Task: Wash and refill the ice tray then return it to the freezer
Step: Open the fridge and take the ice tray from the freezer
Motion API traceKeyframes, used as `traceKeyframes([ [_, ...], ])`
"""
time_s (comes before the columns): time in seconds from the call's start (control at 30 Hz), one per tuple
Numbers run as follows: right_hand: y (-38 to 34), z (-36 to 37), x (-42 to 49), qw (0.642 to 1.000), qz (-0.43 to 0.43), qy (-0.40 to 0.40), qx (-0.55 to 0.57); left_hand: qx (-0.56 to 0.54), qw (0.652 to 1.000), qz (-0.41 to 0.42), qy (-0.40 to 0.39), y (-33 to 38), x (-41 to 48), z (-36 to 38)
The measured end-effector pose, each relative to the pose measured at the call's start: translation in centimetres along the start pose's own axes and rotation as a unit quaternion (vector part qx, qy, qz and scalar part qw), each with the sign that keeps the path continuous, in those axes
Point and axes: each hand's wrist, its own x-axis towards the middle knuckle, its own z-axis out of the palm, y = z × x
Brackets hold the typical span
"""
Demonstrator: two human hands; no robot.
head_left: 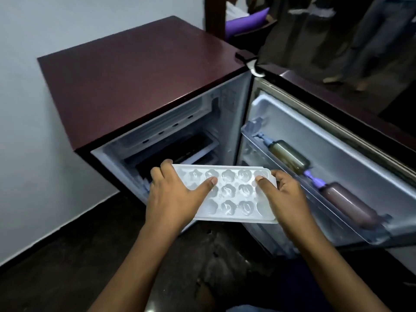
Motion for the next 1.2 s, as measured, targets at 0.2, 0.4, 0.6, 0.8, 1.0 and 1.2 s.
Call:
traceKeyframes([
  [0.2, 1.0, -4.1, -4.1, 0.997, 0.023, 0.07, 0.018, 0.002, 0.996, 0.06, -0.066, 3.2, -1.5, 1.4],
  [0.4, 1.8, -9.3, -8.1, 0.99, 0.033, 0.128, 0.043, -0.002, 0.988, 0.114, -0.103, 6.8, -4.5, 2.9],
  [0.6, 2.9, -15.1, -12.5, 0.976, 0.055, 0.197, 0.073, 0.002, 0.975, 0.173, -0.137, 12.1, -8.7, 4.5],
  [0.8, 5.3, -20.4, -17.9, 0.957, 0.072, 0.27, 0.076, 0.027, 0.954, 0.246, -0.171, 16.4, -14.0, 6.8],
  [1.0, 7.6, -25.1, -23.4, 0.925, 0.094, 0.364, 0.06, 0.045, 0.921, 0.314, -0.226, 20.4, -19.5, 10.7],
  [1.2, 10.5, -29.4, -27.9, 0.891, 0.124, 0.432, 0.06, 0.059, 0.884, 0.382, -0.262, 24.7, -24.3, 14.6],
])
